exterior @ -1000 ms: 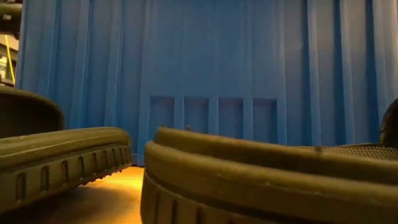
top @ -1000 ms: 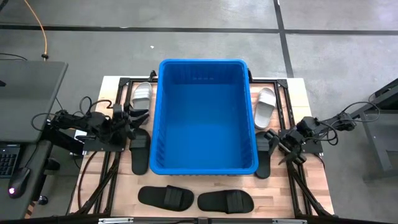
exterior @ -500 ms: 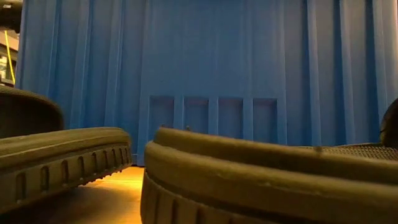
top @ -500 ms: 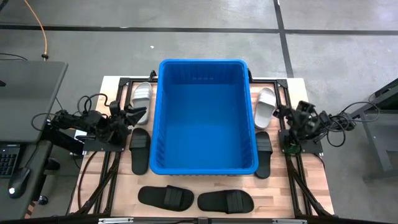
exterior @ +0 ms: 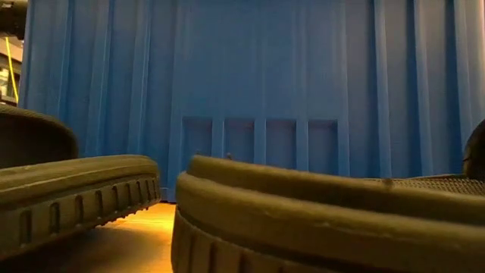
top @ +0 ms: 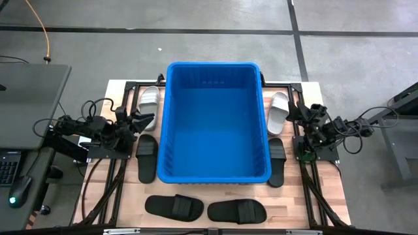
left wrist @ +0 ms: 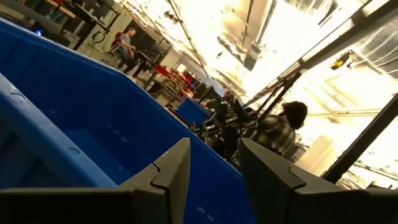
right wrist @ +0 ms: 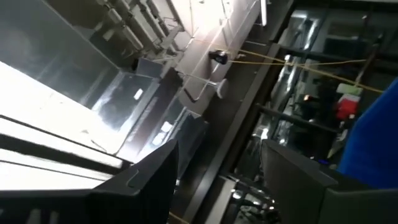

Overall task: Pick and place slides into bin
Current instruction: Put the black slipper into the bin

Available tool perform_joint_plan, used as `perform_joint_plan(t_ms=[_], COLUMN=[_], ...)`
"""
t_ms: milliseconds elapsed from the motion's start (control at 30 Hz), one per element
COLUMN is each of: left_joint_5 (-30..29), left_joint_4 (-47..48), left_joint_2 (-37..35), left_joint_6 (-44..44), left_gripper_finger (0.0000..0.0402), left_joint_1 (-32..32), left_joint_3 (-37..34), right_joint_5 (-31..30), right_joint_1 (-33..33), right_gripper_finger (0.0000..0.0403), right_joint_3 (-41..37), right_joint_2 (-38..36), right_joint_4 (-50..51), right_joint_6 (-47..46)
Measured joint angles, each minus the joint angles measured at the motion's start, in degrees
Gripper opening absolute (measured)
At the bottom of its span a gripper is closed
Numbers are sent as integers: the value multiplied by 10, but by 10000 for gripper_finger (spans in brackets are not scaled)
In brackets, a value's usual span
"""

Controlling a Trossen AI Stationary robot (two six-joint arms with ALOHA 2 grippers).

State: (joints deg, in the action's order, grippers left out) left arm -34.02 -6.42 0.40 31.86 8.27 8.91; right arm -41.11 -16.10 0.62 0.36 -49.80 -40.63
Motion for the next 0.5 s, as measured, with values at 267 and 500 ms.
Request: perform_joint_plan(t_ms=[267, 500], left_joint_5=[0, -7], left_joint_4=[3, 6], left_joint_2=[0, 0], left_joint_6=[0, 16], left_gripper_finger=[129, 129], left_joint_1=[0, 0], left_joint_3=[0, 0], right_joint_5=[-56, -86], right_joint_1=[0, 0], right_gripper_finger=[218, 218], right_joint_3=[2, 3], right_joint_2=[0, 0], right_joint_4=[30, 63], right_joint_6=[1, -20])
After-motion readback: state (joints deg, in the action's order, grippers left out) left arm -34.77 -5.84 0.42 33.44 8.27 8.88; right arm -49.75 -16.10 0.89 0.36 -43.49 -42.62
